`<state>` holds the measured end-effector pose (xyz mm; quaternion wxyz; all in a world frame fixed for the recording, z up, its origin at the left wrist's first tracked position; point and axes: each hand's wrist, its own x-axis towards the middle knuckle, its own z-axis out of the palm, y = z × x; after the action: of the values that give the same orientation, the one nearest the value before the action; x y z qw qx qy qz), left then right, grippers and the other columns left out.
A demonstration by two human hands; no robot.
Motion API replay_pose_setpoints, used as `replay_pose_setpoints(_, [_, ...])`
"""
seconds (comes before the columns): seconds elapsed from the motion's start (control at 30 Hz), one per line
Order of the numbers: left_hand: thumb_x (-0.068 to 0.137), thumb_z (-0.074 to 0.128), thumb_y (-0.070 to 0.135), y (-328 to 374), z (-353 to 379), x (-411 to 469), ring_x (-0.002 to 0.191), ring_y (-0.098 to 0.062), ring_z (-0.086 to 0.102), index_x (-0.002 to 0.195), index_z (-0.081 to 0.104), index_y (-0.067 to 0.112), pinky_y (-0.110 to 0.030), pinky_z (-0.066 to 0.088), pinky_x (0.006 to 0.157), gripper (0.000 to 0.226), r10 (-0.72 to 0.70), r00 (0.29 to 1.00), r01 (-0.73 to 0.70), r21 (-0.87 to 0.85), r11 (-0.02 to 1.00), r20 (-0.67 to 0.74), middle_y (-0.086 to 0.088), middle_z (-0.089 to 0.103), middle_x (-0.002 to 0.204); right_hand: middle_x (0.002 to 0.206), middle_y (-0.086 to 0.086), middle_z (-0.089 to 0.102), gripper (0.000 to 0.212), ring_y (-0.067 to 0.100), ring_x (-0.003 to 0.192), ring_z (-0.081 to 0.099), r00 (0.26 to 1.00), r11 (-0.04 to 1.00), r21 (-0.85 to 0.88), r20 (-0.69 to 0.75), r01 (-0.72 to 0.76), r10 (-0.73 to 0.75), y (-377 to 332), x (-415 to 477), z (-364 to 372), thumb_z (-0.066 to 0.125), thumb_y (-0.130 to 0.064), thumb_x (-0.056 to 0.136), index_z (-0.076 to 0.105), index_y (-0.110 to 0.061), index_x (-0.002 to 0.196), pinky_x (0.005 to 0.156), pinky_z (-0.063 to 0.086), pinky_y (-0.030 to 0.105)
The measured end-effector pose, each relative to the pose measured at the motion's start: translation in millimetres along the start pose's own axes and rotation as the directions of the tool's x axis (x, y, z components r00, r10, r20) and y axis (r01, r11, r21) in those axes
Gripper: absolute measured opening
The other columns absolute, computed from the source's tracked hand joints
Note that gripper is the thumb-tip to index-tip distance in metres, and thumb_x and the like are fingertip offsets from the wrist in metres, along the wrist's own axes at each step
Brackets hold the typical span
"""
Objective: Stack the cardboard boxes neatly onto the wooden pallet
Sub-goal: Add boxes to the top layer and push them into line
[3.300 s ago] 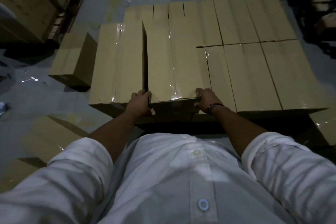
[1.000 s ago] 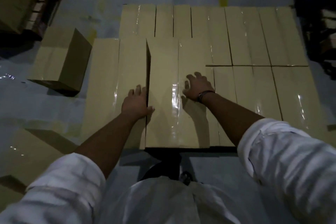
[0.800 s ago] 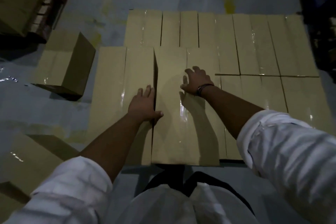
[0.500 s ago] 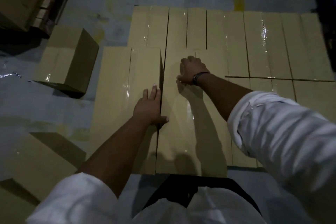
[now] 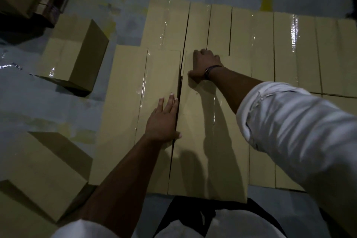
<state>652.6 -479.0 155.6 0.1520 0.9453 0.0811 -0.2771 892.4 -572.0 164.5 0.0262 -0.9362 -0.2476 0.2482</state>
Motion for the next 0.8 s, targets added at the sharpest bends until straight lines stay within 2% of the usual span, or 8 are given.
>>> replay_pose_setpoints(0.1, [0.076,0.081,0.053,0.6,-1.6,0.8,0.154,-0.033,-0.016,0.159,-0.015,0.019,-0.051,0.018,0.123,0.132,-0.004,1.0,0.005,-0.011,1.0,0.01,0.002,-0.023,0.167,0.139,0.016,0.044,0.078,0.037,0.128,0.043,1.0,1.0,-0.011,-0.005,0.02,-0.02,-7.6,1.9,0.3,0.07,-0.052,0.079,0.041,-0.015,0.141,0.108,0.034,0.053])
replay_pose_setpoints(0.33, [0.079,0.079,0.051,1.3,-1.4,1.3,0.153,-0.033,-0.016,0.16,-0.014,0.019,-0.051,0.019,0.124,0.127,-0.008,1.0,0.008,-0.001,1.0,0.004,0.001,-0.023,0.167,0.138,0.016,0.045,0.077,0.036,0.126,0.045,1.0,1.0,-0.015,-0.018,0.007,-0.008,-8.8,5.8,-1.2,0.07,-0.051,0.08,0.041,-0.016,0.142,0.107,0.034,0.053])
replay_pose_setpoints(0.63, [0.083,0.076,0.052,0.9,-1.3,-0.7,0.153,-0.034,-0.017,0.159,-0.015,0.018,-0.051,0.017,0.123,0.124,-0.004,1.0,0.003,0.028,1.0,0.014,-0.001,-0.026,0.166,0.139,0.015,0.045,0.076,0.037,0.127,0.044,0.999,0.999,0.008,-0.025,0.033,-0.033,-8.1,3.3,-0.4,0.069,-0.049,0.082,0.04,-0.016,0.143,0.109,0.032,0.054])
replay_pose_setpoints(0.8, [0.086,0.072,0.051,0.3,0.2,-0.3,0.153,-0.035,-0.018,0.159,-0.016,0.017,-0.051,0.015,0.123,0.12,0.002,1.0,-0.003,0.031,1.0,0.016,-0.002,-0.028,0.165,0.148,0.016,0.038,0.075,0.037,0.135,0.036,0.997,0.999,-0.003,-0.063,0.054,-0.054,-10.1,-3.5,3.6,0.067,-0.044,0.087,0.036,-0.015,0.148,0.112,0.032,0.054])
